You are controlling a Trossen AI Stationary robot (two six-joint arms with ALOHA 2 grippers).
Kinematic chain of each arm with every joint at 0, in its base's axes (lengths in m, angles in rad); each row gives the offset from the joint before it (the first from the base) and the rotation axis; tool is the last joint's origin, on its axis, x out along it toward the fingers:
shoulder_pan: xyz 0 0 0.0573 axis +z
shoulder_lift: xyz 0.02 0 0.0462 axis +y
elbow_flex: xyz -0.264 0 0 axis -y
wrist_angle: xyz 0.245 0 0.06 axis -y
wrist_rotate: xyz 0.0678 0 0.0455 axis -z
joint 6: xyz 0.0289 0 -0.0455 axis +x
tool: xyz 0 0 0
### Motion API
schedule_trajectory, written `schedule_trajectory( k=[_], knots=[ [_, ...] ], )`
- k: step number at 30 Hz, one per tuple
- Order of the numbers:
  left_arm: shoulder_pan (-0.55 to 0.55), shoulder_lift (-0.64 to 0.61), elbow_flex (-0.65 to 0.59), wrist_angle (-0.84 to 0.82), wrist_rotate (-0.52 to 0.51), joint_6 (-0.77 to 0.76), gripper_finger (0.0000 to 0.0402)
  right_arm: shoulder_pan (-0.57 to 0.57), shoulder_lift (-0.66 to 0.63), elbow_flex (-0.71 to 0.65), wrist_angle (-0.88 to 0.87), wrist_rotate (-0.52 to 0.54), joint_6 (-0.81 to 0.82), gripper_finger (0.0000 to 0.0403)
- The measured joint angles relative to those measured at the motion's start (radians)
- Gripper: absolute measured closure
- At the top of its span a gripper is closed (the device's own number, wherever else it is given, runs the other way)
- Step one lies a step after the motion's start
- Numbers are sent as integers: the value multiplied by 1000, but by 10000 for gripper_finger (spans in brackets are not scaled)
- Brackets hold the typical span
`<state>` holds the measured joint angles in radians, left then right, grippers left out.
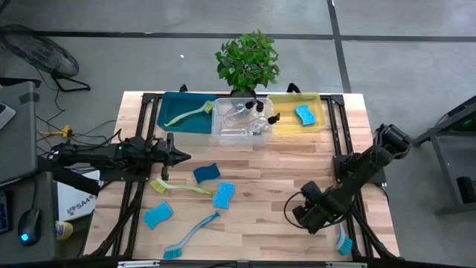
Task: Pick & Place Kitchen Sink Supplies
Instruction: Put the light blue sponge into the yellow bin
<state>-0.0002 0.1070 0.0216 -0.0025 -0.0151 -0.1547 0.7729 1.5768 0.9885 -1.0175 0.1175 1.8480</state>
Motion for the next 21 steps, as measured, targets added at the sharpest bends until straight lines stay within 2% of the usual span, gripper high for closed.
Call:
schedule_trajectory(
  k=[8, 21],
  knots=[
    [0, 0, 0, 0, 0, 0, 401, -86, -89, 0, -83, 95, -141, 403],
    [0, 0, 0, 0, 0, 0, 401, -334, -195, 0, -151, 164, -497, 402]
  ],
)
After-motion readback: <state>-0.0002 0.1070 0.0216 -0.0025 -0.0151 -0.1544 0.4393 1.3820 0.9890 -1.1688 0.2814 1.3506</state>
